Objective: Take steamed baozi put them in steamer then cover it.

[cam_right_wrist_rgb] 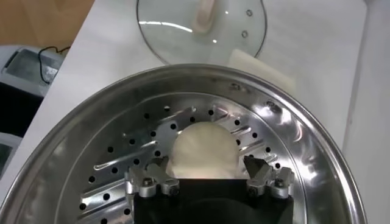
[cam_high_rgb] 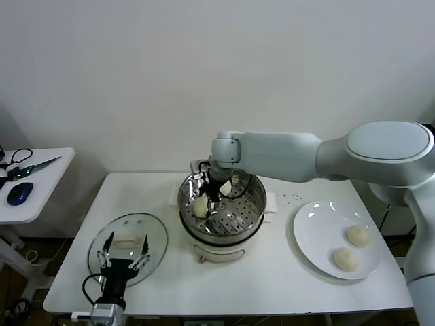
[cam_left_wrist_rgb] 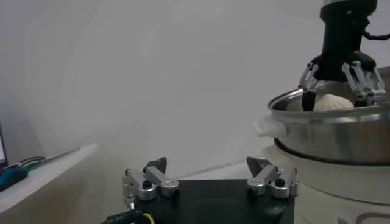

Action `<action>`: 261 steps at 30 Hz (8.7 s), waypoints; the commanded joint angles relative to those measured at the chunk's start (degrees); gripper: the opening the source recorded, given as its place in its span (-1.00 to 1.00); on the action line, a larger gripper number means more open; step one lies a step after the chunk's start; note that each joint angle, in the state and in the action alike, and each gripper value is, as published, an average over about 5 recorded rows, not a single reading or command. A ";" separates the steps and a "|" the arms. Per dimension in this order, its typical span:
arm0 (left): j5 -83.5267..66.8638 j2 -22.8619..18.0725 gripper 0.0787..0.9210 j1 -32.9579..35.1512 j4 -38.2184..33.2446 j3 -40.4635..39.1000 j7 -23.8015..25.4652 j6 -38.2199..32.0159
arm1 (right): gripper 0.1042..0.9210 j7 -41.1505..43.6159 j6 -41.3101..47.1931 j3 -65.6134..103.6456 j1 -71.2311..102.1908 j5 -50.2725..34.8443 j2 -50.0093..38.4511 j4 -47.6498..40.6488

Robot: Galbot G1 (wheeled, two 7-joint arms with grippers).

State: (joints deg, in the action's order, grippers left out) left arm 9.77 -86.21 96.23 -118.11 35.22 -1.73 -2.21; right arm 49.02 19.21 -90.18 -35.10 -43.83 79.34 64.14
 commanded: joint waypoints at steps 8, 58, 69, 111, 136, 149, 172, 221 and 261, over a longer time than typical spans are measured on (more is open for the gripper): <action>-0.04 0.23 0.77 -0.62 -0.14 -0.05 0.02 0.50 | 0.76 5.55 -3.62 -0.57 -12.95 0.35 -20.65 12.61; 2.37 -0.88 0.77 1.02 1.15 1.01 -0.26 0.90 | 0.76 10.15 -10.87 18.03 26.35 38.06 -50.39 8.13; 2.52 -0.83 0.77 1.01 1.04 0.95 -0.31 1.00 | 0.61 10.83 -11.62 16.51 24.57 37.86 -50.77 8.11; 3.18 0.00 0.77 1.96 0.99 -0.24 -0.23 0.99 | 0.45 14.47 -51.91 10.09 -8.35 52.13 -6.93 13.53; 1.12 -0.59 0.77 3.98 1.42 1.47 -0.60 0.09 | 0.46 14.61 -49.52 5.74 1.63 50.01 -3.56 14.54; 1.39 -0.63 0.77 3.47 1.64 1.18 -0.59 0.31 | 0.68 14.32 -48.33 6.04 0.46 49.23 -5.92 14.87; 0.97 0.30 0.77 3.53 0.38 1.11 -0.56 0.23 | 0.76 9.28 -18.38 4.40 -8.58 26.41 -28.82 3.72; 3.72 -0.80 0.77 3.52 1.52 1.13 -0.44 0.81 | 0.76 12.10 -22.33 40.56 36.52 52.09 -43.69 -14.32; 3.44 -0.27 0.77 2.85 -0.13 -1.07 -0.34 0.70 | 0.45 14.32 -13.68 -2.96 -16.08 7.62 -32.46 -5.69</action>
State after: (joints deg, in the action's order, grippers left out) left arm 13.43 -86.62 98.87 -117.69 35.04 -2.13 -1.40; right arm 63.03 2.67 -70.18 -24.30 -14.63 37.14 56.03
